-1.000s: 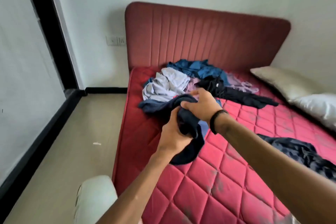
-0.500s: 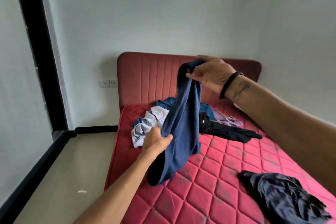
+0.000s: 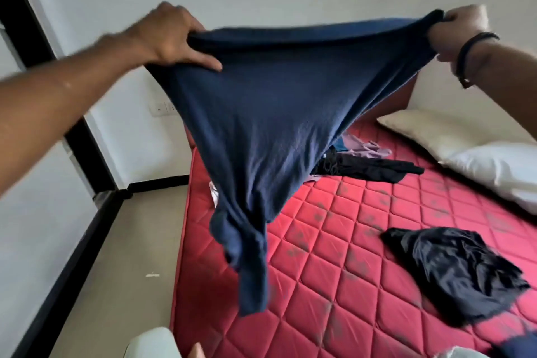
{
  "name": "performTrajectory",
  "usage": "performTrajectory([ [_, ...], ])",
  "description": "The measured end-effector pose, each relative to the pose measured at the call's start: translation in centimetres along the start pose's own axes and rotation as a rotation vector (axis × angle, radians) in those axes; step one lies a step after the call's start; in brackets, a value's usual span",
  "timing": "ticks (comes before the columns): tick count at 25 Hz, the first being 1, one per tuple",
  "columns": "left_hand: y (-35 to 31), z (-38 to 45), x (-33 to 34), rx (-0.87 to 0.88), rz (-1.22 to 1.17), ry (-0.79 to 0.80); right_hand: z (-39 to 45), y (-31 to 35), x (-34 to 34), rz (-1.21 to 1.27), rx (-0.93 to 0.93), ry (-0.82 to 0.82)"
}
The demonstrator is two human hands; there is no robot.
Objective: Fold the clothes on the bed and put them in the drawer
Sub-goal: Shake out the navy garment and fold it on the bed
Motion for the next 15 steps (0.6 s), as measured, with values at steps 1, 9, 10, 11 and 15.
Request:
performTrajectory([
  [1,0.2,0.6,-1.1,0.007,0.062,-0.029,0.1,0.2,-0.2,0.028,-0.021,0.004],
  [9,4.8,-0.2,-4.3,-0.288,0.021,-0.214,0.0,1.6,-0.3,-0.007,-0.174,0.134],
  [10,5.5,-0.5,-4.1,-0.306,0.026,-0.218,-0.2,1.6,-0.5,-0.057,-0.181,0.173],
  [11,6.0,-1.0,-3.9,-0.322,0.035,-0.219,-0.5,1.7,-0.9,-0.112,-0.180,0.211],
  [15,6.5,-1.6,-2.8,-0.393,0.034,-0.188,-0.8,2.0,-2.4,-0.229,-0.042,0.305],
])
Point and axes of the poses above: each hand's wrist, its own z-axis towards the middle knuckle, its own x-axis out of the palm, y = z × x, the point moved 1 cm from there along z, towards the middle knuckle, and after that the axes turned 14 degrees about -x, right-handed, at the moved point
